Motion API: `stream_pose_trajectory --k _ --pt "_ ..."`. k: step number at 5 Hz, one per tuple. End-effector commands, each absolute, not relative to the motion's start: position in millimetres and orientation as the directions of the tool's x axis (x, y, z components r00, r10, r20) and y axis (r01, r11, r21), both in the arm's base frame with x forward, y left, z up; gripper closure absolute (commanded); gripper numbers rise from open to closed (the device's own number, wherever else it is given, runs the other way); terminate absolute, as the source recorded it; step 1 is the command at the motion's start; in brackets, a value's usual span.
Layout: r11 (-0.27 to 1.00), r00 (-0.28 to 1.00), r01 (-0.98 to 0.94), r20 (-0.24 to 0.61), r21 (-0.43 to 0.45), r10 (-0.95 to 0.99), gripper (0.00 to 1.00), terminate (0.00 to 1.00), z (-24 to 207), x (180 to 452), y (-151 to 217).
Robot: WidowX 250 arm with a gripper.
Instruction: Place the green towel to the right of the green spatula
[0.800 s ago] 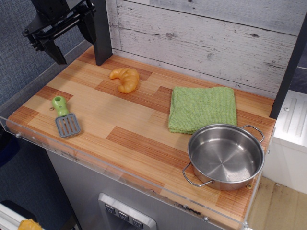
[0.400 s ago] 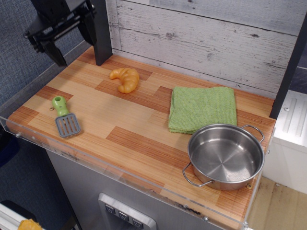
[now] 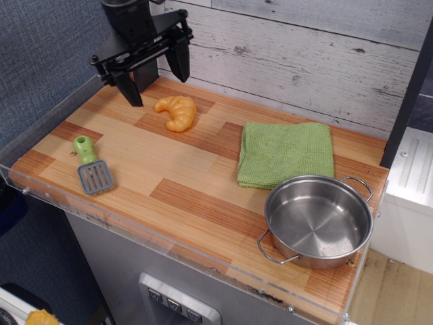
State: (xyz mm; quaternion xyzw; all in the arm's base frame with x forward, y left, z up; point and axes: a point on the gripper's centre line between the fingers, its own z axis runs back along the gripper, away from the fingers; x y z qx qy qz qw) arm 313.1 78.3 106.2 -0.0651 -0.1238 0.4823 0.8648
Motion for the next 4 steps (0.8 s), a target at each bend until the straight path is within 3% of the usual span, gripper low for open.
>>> stream_pose_trajectory --k 1,4 --pt "0.678 0.652 -0.699 0.187 -0.226 0.735 0.0 0.0 99 334 18" --pt "0.781 0.759 -0.6 0.189 -0.173 0.624 0.0 0.0 58 370 -32"
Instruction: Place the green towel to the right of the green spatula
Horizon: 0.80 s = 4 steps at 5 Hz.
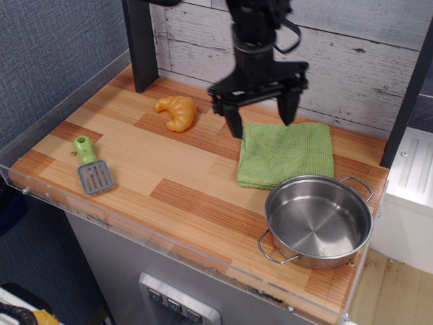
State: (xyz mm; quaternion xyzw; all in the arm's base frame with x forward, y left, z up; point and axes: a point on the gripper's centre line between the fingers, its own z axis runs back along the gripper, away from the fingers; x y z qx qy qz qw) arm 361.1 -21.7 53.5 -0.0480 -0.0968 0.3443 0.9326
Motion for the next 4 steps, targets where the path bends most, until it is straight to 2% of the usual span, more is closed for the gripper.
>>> stream_pose_trajectory --k 1,4 --pt "0.79 0.771 -0.594 0.175 -0.153 0.613 0.0 0.0 45 374 -38" --pt "0.808 0.794 -0.587 0.151 -0.058 0.588 0.0 0.0 24 378 -32"
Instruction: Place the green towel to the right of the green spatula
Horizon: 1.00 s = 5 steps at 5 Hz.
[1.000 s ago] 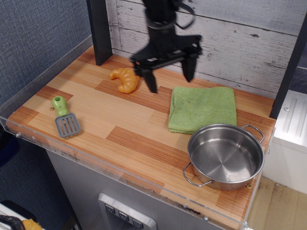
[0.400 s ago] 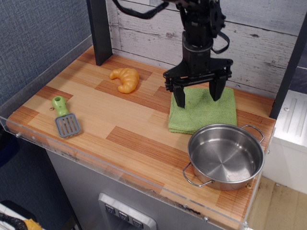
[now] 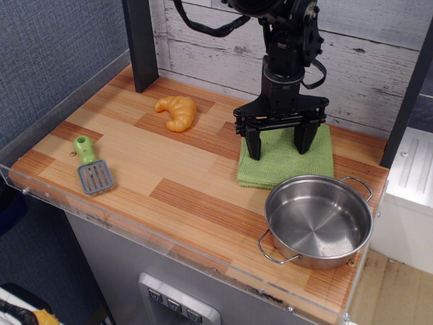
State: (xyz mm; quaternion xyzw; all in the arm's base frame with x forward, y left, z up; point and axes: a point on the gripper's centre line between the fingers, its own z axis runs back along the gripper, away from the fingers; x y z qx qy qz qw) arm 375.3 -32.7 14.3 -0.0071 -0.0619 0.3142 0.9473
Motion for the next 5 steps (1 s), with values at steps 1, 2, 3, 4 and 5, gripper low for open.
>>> stream_pose_trajectory --k 1,2,3,4,5 --pt "0.8 0.787 -0.599 0.161 -0.036 0.596 0.0 0.0 22 373 -24" --pt "0.785 0.771 -0.62 0.175 -0.018 0.613 0.0 0.0 23 362 -10" --pt "0.757 0.745 -0.654 0.182 0.004 0.642 0.0 0.0 18 350 8" --pt "0.71 0.699 -0.704 0.192 0.02 0.689 0.0 0.0 13 334 38" --pt "0.673 0.664 -0.739 0.198 0.027 0.721 0.0 0.0 8 321 61"
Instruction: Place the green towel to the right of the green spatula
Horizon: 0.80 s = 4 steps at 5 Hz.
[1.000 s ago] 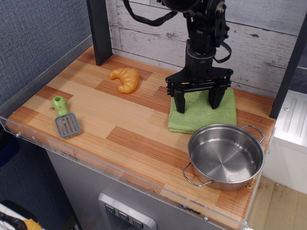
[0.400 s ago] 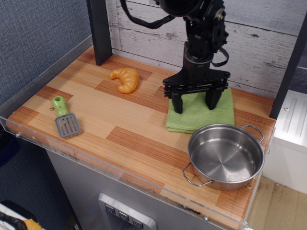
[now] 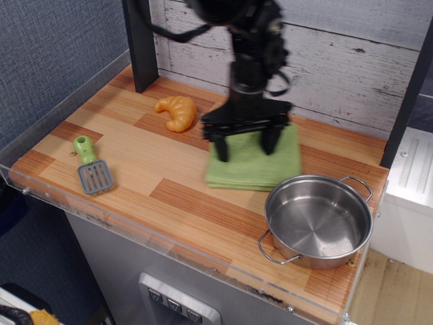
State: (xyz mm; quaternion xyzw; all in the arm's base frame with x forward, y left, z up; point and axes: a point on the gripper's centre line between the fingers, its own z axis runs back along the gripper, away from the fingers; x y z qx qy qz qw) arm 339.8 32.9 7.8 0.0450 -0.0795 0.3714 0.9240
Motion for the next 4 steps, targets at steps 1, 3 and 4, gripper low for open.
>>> stream_pose_trajectory --k 1,3,4 --pt "0.642 0.635 -0.766 0.199 0.034 0.746 0.0 0.0 1 304 80" --pt "0.655 0.651 -0.755 0.168 0.044 0.74 0.0 0.0 -6 265 74" --pt "0.682 0.679 -0.73 0.156 0.047 0.717 0.0 0.0 -4 247 59"
